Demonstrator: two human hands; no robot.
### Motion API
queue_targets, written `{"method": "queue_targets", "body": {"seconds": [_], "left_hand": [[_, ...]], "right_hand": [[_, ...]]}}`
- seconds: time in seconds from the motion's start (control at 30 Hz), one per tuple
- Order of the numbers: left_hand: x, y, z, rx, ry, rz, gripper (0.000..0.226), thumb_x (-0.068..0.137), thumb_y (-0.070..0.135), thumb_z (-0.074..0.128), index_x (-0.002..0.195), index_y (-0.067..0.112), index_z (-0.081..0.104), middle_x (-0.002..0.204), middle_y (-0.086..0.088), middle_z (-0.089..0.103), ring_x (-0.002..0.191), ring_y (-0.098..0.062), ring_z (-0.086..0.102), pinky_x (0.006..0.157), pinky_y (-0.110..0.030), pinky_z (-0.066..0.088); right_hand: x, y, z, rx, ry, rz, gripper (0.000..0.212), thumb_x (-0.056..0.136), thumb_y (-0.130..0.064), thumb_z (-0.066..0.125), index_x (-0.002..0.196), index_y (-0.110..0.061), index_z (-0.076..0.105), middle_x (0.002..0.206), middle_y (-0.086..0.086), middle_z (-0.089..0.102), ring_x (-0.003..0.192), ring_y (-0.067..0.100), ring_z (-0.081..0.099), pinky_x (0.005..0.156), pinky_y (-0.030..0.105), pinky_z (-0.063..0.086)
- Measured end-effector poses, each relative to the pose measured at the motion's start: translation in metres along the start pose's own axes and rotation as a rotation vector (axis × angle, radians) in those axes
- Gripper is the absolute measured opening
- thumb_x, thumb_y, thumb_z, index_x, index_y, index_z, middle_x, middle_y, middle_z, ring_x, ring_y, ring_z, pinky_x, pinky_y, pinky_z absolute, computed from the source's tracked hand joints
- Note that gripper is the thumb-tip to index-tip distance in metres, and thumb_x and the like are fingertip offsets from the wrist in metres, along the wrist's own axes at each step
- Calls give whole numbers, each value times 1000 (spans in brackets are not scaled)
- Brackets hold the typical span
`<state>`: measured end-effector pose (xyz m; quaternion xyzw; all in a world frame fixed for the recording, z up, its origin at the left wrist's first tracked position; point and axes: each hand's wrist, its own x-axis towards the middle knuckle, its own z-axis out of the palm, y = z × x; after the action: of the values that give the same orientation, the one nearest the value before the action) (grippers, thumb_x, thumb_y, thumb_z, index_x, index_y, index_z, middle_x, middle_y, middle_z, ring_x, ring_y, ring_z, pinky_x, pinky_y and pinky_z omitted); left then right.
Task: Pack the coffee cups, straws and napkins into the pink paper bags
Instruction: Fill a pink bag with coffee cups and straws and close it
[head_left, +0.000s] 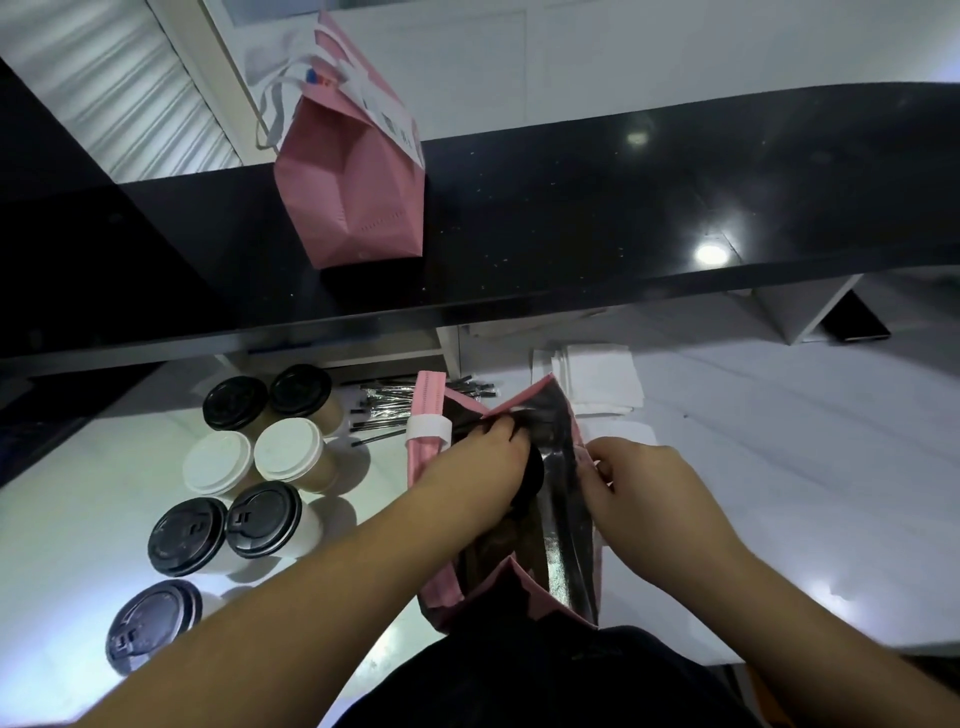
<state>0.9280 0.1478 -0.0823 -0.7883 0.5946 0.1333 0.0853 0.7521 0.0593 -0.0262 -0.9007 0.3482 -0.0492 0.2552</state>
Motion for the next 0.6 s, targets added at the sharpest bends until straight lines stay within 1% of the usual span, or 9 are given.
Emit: {"method": "queue_targets", "body": {"seconds": [0.07,0.13,0.27,0.43,0.53,0.6], "left_hand": [[1,0,-1,-9,-4,0,79,89,27,79,154,11,37,147,-14,43,129,-36,53,109,-44,48],[1,0,-2,-23,-22,2,79,89,28,78,154,10,36,146,-14,43,126,-37,55,105,-45,49],[-3,2,3,-23,-65,-3,80,88,28,78,154,10,35,143,-14,43,120,-37,58,96,-48,53],[0,3,5,-31,-70,-5,79,89,18,76,155,11,33,145,-16,42,120,-38,58,97,-50,53],[2,3,6,-48,-43,4,77,91,9,70,158,12,30,148,-16,41,125,-38,55,103,-49,51],[3,2,9,-49,-49,2,76,93,7,65,159,12,28,151,-16,39,128,-39,53,106,-49,50]], "right_hand": [[1,-1,1,-4,-1,4,37,104,-34,46,71,-20,54,60,-3,55,56,15,51,47,29,31],[1,-1,1,-5,1,9,37,105,-34,45,70,-21,52,60,-4,53,56,14,50,47,29,29],[1,0,0,1,1,28,43,105,-37,44,64,-26,41,57,-5,48,54,12,47,47,26,22],[0,-1,4,3,-3,31,42,106,-40,41,67,-28,45,60,-5,53,56,12,51,48,23,26],[2,-2,3,6,1,35,40,106,-40,42,69,-28,49,62,-5,54,57,12,53,49,23,29],[1,-4,3,-1,-1,40,41,107,-40,42,67,-30,44,61,-6,53,56,11,51,48,21,27]]}}
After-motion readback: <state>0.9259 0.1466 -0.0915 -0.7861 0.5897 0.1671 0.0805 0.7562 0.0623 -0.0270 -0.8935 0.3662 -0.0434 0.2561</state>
